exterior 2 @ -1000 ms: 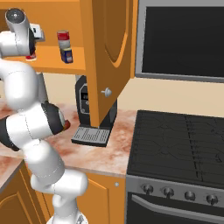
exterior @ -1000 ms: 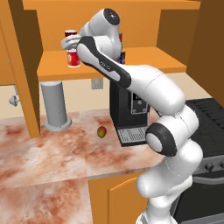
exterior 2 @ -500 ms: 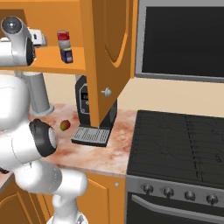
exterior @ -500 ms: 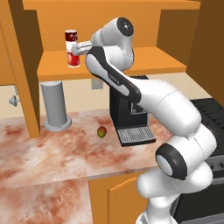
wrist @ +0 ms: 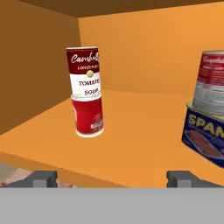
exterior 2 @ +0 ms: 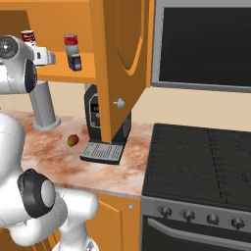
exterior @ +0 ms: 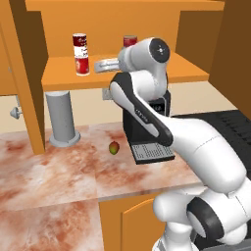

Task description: Stack two cans on top of the other two cans in the cabinet.

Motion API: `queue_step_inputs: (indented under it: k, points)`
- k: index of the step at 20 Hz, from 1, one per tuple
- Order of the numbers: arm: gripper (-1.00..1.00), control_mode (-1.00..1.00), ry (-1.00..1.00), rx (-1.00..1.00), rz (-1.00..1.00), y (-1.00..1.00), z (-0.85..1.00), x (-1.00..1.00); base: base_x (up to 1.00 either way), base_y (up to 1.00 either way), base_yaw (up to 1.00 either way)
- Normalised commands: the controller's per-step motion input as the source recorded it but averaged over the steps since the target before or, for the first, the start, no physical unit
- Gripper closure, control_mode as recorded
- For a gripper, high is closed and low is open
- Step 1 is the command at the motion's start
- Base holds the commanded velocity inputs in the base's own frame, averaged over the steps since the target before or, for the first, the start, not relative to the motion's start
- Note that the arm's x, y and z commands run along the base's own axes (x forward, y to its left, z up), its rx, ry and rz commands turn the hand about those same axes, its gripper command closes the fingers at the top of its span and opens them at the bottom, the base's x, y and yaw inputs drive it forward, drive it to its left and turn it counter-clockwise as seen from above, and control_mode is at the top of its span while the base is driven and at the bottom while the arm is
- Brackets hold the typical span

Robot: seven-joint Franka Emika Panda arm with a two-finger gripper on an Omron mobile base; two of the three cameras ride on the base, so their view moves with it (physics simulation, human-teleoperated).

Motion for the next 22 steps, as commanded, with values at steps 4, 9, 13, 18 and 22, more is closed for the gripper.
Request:
queue_step_inputs:
  k: [4,9,13,18,22]
  points:
    - [-1.00,-1.00,0.00,0.11,-0.15,-0.34,0.00,-0.78,0.00,0.00,0.00]
    - [-1.00,-1.00,0.00,0.15,-0.16,-0.34,-0.05,-0.84,0.00,0.00,0.00]
    - [-1.00,-1.00,0.07,0.04,-0.14,-0.30,-0.29,-0.68,0.00,0.00,0.00]
    - [-1.00,-1.00,0.18,0.00,-0.06,-0.33,-0.42,-0.53,0.00,0.00,0.00]
    - [-1.00,-1.00,0.26,0.00,-0.05,-0.26,-0.54,-0.42,0.00,0.00,0.00]
